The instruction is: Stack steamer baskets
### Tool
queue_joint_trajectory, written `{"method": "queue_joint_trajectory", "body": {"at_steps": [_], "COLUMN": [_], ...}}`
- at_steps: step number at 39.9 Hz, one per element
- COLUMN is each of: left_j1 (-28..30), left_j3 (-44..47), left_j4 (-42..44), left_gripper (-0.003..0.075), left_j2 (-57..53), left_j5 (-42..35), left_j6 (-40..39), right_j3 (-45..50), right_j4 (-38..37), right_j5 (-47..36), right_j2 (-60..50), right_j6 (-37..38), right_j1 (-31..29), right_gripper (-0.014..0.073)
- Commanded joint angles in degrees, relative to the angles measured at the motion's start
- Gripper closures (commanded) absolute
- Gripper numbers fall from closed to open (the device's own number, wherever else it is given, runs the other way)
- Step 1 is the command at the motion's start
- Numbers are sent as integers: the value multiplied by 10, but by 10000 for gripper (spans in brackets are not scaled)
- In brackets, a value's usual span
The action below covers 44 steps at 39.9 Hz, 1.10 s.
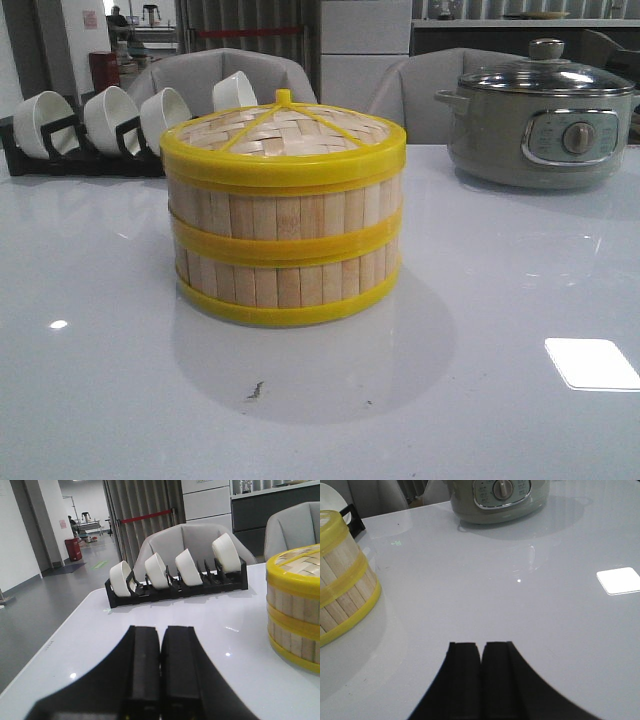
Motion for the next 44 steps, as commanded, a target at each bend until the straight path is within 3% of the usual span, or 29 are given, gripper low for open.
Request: {"method": "queue_joint_trajectory", "body": {"at_steps": [1,16,26,44], "left_j1": [3,3,3,3], "left_j3": [1,1,1,1], "left_j4": [-1,-1,-1,-1], "left_gripper": [634,634,634,634], "left_j2": [-11,-11,-11,-11], "left_j5": [-48,-48,-48,-48], "left_j6": [-1,-1,-1,-1], "right_j3": [-8,-8,-8,-8], "right_j4": [5,3,-87,-82], "right_j5": [-45,-52,-79,-89], "right_j2": [-12,-11,-11,-11], "right_j6": [-4,-4,37,19], "right_j1": [0,0,0,0], "right_gripper": [561,561,561,561]}}
